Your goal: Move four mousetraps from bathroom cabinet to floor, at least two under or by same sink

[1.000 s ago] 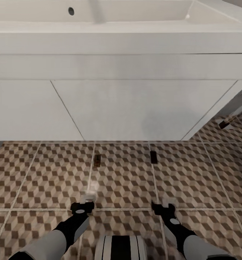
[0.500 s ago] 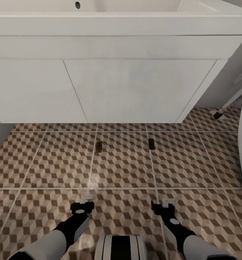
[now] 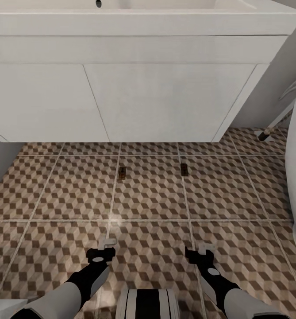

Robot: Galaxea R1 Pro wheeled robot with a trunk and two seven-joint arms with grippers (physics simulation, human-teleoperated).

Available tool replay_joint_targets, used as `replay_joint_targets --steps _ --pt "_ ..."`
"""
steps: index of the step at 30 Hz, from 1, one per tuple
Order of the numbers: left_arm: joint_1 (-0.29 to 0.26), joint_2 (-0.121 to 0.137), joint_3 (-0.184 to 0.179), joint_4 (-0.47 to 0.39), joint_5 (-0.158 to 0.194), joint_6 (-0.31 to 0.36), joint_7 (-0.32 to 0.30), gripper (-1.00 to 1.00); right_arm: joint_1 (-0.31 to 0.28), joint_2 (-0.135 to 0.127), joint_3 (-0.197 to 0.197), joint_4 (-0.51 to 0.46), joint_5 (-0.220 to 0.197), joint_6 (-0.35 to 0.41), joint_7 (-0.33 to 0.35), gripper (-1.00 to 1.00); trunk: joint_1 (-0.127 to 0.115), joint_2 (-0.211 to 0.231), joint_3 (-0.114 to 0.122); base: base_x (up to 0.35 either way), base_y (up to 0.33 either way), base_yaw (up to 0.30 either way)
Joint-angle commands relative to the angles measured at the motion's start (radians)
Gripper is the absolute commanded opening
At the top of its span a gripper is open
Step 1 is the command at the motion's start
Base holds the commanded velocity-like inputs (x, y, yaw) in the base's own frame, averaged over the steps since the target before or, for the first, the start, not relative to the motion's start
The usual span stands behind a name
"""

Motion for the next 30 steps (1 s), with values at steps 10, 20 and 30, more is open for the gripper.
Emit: replay_joint_targets --steps 10,20,30 --pt "0.0 0.001 -0.008 -0.001 0.007 0.002 0.007 1.0 0.0 0.001 0.005 0.001 -0.007 -0.003 -0.003 1.0 0.0 0.0 -0.001 -0.013 0.001 0.0" --pt "0.0 0.001 -0.008 -0.001 0.007 0.002 0.007 1.0 0.0 0.001 0.005 0.001 -0.007 -0.003 -0.003 1.0 -0.002 0.001 0.019 -0.001 0.0 0.0" --pt "0.0 0.001 -0.008 -0.001 0.007 0.002 0.008 1.0 0.0 0.001 0.005 0.001 -0.007 -0.003 -0.003 1.0 -0.007 0.003 0.057 0.0 0.0 0.0"
